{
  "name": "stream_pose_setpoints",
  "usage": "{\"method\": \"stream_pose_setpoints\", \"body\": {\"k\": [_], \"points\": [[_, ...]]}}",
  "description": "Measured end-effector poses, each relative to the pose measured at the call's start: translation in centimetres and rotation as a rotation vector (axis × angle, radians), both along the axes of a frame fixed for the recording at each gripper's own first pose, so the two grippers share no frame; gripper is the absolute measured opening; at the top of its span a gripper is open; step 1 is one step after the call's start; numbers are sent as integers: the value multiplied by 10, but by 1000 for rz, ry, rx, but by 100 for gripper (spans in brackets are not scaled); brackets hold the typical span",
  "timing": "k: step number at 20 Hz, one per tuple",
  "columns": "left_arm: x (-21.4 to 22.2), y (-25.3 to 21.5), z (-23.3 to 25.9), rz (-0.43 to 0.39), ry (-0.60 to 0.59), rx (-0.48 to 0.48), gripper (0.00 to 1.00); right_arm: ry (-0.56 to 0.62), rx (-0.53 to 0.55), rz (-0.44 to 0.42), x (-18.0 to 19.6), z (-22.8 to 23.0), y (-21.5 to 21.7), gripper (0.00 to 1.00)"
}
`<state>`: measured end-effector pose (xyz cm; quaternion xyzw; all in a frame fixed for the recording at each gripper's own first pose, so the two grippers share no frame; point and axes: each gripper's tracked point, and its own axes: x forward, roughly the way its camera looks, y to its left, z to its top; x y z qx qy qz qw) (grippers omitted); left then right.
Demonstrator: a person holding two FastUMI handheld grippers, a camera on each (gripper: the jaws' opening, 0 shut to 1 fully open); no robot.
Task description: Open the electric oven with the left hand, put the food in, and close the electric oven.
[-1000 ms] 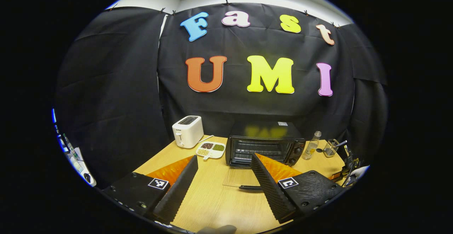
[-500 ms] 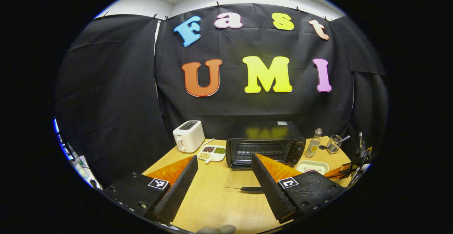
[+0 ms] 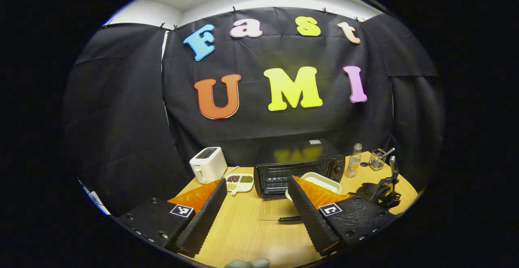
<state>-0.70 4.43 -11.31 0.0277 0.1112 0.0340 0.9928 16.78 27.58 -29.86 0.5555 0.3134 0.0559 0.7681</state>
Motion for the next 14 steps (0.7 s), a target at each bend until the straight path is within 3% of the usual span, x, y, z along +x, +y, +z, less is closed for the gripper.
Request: {"method": "stream_pose_setpoints", "body": {"k": [3, 6, 13, 14], "points": [[10, 7, -14, -15, 7, -12, 97, 52, 77, -75, 37, -17, 24, 0], [19, 18, -28, -23, 21, -15, 97, 38, 65, -127, 69, -18, 29, 3], [32, 44, -58, 6, 86, -50, 97, -69, 4, -135, 133, -8, 32, 0], [33, 45, -57, 8, 84, -52, 97, -92, -11, -128, 136, -5, 33, 4]]}}
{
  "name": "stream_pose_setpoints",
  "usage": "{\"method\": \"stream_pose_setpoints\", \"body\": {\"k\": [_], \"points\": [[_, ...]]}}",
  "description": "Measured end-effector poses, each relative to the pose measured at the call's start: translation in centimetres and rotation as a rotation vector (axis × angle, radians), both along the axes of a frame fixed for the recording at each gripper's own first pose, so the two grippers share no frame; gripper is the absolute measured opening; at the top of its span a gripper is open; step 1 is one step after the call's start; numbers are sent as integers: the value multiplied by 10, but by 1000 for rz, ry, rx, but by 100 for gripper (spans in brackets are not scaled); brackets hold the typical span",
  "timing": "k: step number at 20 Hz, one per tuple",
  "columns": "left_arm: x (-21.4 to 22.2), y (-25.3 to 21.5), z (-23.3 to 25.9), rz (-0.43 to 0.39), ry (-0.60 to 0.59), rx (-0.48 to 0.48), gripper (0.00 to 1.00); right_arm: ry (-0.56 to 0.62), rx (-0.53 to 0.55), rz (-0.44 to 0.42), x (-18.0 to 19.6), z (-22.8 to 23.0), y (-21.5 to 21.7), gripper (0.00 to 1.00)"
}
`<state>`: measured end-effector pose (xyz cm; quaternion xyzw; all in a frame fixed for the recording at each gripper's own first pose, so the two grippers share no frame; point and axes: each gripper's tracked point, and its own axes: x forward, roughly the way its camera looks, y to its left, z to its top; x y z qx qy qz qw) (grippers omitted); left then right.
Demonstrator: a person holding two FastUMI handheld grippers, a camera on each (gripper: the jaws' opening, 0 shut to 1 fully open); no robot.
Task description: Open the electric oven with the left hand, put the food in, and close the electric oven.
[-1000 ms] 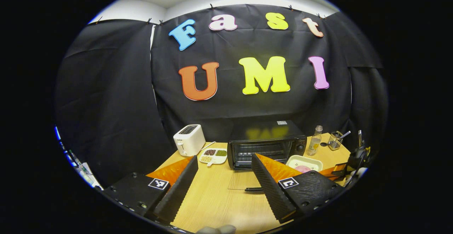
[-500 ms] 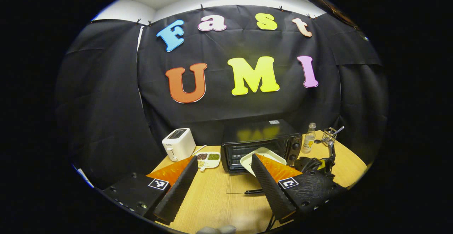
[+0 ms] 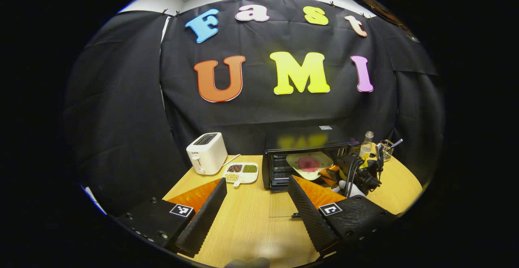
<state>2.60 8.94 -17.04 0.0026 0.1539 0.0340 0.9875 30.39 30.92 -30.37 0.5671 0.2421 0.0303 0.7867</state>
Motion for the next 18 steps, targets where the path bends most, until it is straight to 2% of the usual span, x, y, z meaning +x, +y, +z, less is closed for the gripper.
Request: {"method": "stream_pose_setpoints", "body": {"k": [3, 4, 5, 6, 8, 11, 12, 13, 14, 15, 17, 18], "points": [[5, 2, 0, 4, -4, 2, 96, -22, -4, 13, 6, -3, 3, 6], [6, 1, -1, 3, -1, -1, 96, -20, 14, 11, 6, -4, 0, 13], [7, 0, -1, 3, -1, -4, 97, -26, 36, 6, 9, -3, -2, 6], [8, -1, 0, 3, -1, -6, 97, -27, 29, 5, 8, -3, -5, 8], [9, -2, 1, 2, -3, -3, 96, -43, -22, 19, 2, 2, -12, 20], [10, -3, 1, 2, -2, 18, 96, -64, -117, 60, -15, 13, -25, 44], [9, -5, 2, 1, -3, 22, 97, -78, -168, 80, -25, 20, -30, 48], [9, -7, 4, -2, -8, 27, 97, -91, -233, 105, -35, 26, -37, 69], [9, -9, 8, -3, -15, 31, 97, -113, -306, 133, -44, 33, -41, 70], [8, -11, 10, -5, -20, 33, 97, -128, -389, 166, -54, 40, -48, 85], [5, -20, 14, -15, -25, 23, 96, -161, -496, 225, -78, 59, -62, 92], [4, -25, 16, -22, -34, 21, 97, -178, -541, 233, -87, 70, -73, 92]]}}
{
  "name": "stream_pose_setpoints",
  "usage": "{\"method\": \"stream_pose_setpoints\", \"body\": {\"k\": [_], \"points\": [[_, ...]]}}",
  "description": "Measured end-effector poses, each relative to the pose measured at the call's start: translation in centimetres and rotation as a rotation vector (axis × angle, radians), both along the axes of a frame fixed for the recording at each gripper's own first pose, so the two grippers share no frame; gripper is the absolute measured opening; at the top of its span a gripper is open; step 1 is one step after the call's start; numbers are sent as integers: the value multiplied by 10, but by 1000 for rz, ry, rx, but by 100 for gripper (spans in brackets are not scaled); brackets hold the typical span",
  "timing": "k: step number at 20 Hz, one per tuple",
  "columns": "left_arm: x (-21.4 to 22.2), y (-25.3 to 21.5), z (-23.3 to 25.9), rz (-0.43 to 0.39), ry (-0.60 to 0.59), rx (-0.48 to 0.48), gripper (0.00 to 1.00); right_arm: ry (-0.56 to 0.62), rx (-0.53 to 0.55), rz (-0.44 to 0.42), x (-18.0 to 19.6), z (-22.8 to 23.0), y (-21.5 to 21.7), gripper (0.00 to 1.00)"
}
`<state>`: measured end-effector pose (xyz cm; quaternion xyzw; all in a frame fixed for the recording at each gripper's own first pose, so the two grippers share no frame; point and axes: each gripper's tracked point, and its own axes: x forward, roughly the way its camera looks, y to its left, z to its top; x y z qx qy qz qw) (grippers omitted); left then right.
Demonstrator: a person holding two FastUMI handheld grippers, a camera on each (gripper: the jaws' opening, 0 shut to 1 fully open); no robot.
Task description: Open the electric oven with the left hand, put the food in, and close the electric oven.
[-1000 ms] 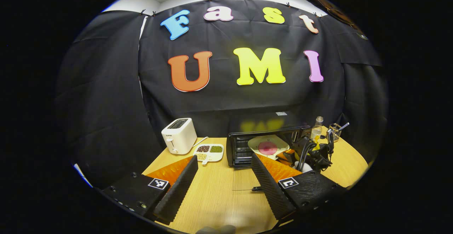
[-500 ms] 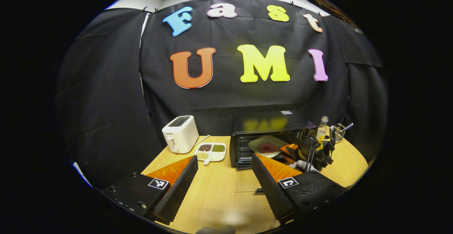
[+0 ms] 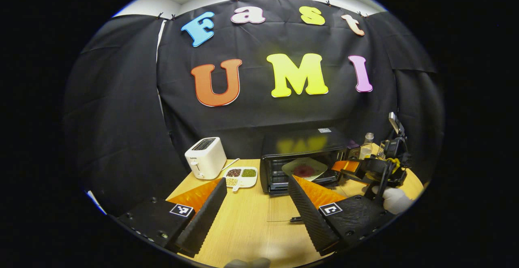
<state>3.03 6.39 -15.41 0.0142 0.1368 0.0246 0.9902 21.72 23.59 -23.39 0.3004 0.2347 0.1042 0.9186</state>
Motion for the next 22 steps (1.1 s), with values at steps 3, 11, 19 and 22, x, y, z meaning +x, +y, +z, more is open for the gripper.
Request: {"method": "stream_pose_setpoints", "body": {"k": [3, 11, 19, 22], "points": [[-2, -11, 1, -8, -9, 5, 97, -52, -172, 5, -24, 25, -46, 94], [-10, -32, -29, -10, 4, -11, 96, -205, -523, 6, -80, 99, -137, 95], [-25, -84, -152, -70, 193, -47, 97, -241, -635, 21, -126, 133, -176, 96], [-25, -109, -199, -103, 262, -43, 96, -235, -659, 16, -137, 135, -191, 100]]}}
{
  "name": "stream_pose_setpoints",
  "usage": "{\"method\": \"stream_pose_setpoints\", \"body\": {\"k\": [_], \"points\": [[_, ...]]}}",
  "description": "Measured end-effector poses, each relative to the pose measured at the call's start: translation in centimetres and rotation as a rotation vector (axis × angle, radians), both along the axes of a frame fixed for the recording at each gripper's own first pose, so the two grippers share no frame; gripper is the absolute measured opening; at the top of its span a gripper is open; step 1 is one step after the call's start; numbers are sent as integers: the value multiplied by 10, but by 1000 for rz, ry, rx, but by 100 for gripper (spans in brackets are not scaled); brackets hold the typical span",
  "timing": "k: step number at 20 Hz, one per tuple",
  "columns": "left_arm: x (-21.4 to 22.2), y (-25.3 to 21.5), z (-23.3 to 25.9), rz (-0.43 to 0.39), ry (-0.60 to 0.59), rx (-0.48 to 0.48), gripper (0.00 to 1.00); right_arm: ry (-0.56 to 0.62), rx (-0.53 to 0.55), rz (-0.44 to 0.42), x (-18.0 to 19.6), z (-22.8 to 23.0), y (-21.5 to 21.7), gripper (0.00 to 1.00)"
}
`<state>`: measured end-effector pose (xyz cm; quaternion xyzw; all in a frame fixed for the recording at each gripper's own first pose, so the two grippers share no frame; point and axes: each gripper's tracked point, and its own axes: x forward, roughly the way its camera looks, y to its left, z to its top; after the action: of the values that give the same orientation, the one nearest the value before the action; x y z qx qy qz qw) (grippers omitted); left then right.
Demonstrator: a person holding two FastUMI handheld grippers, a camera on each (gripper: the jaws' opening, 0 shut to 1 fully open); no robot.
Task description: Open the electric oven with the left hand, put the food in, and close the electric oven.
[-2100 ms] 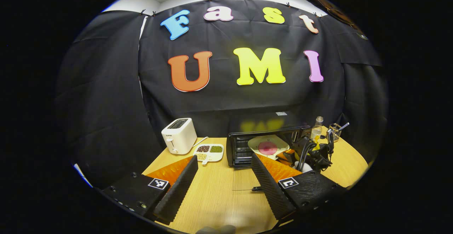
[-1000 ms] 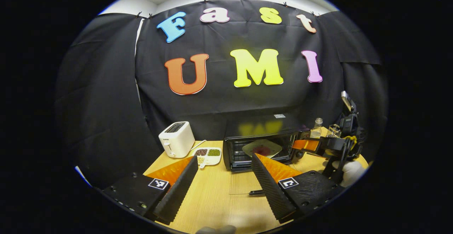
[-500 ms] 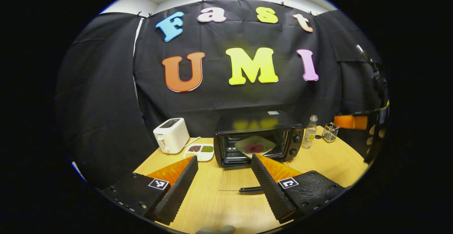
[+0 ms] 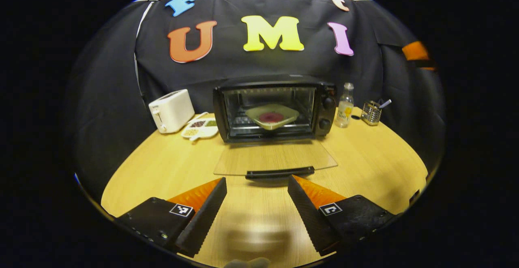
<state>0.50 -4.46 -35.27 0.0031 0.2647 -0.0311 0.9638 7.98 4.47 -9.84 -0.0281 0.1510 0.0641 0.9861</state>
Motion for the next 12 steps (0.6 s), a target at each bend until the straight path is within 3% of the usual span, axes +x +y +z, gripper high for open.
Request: {"method": "stream_pose_setpoints", "body": {"k": [1, 3, 5, 7, 12], "points": [[2, -6, -15, -6, 22, 0, 96, 1, -8, -5, -3, 2, -4, 96], [8, -19, -38, -15, 56, -14, 100, 4, -22, -16, -10, 3, -15, 100], [17, -29, -55, -18, 79, -18, 97, 3, -29, -37, -14, 6, -26, 100], [30, -31, -65, -11, 76, -15, 100, 5, -37, -59, -18, 7, -37, 96], [56, -29, -79, 1, 84, -4, 97, 32, -54, -94, -25, 0, -57, 96]]}}
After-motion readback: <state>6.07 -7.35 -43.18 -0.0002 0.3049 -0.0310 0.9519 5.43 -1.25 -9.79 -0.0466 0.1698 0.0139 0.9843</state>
